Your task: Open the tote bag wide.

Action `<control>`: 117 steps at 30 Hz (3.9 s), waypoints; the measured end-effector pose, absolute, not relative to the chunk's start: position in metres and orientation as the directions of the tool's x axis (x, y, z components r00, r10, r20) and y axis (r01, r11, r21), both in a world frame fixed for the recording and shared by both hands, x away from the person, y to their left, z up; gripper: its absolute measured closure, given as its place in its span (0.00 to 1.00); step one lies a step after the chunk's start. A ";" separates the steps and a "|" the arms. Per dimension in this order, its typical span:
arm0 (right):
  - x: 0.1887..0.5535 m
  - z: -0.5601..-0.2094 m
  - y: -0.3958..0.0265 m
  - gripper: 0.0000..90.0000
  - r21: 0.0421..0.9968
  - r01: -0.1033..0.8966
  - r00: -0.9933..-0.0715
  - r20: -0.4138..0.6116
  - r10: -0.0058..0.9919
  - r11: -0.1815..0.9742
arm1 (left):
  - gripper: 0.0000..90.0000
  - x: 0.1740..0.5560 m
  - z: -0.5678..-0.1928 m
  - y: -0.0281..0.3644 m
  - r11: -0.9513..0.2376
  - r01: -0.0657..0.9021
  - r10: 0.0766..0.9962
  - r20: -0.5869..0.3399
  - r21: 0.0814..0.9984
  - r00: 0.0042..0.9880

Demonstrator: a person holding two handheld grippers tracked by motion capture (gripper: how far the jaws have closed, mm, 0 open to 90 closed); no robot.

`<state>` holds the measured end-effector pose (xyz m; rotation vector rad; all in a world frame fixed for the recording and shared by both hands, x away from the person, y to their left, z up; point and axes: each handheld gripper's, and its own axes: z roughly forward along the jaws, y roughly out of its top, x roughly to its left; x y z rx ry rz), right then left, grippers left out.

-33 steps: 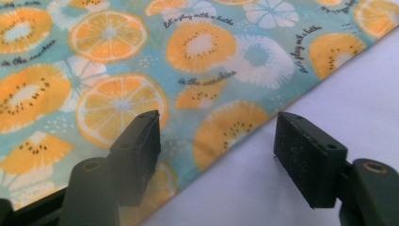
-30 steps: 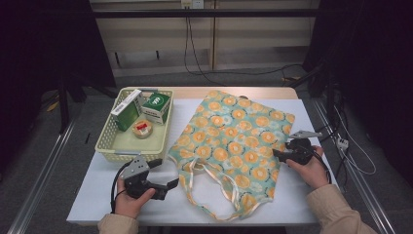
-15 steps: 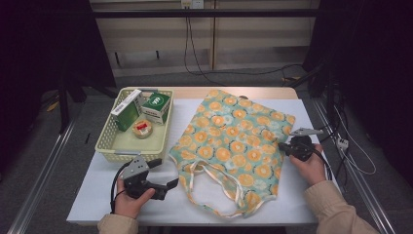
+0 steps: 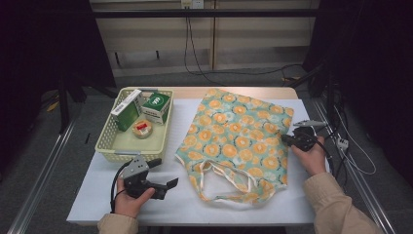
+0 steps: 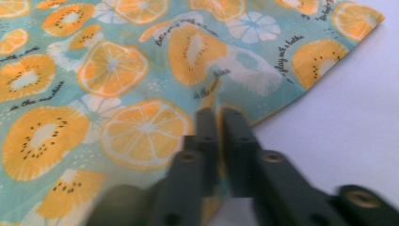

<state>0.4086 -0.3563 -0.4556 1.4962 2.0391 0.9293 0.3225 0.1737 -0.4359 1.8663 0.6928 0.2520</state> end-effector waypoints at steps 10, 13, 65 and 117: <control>0.366 -0.426 -0.311 0.36 0.798 0.528 -0.499 0.015 0.867 0.290 | 0.05 0.322 -0.434 0.174 -0.258 0.334 0.570 -0.137 0.906 0.810; 0.353 -0.425 -0.287 0.30 0.798 0.514 -0.578 0.053 0.814 0.313 | 0.05 0.321 -0.433 0.174 -0.261 0.331 0.573 -0.130 0.907 0.809; 0.286 -0.446 -0.153 0.96 0.736 0.342 -0.930 0.175 0.324 0.584 | 0.05 0.322 -0.432 0.213 -0.198 0.341 0.646 -0.140 0.919 0.750; 0.457 -0.441 -0.264 0.98 0.748 0.593 -0.683 0.272 0.678 0.298 | 0.05 0.316 -0.435 0.210 -0.199 0.358 0.642 -0.155 0.912 0.751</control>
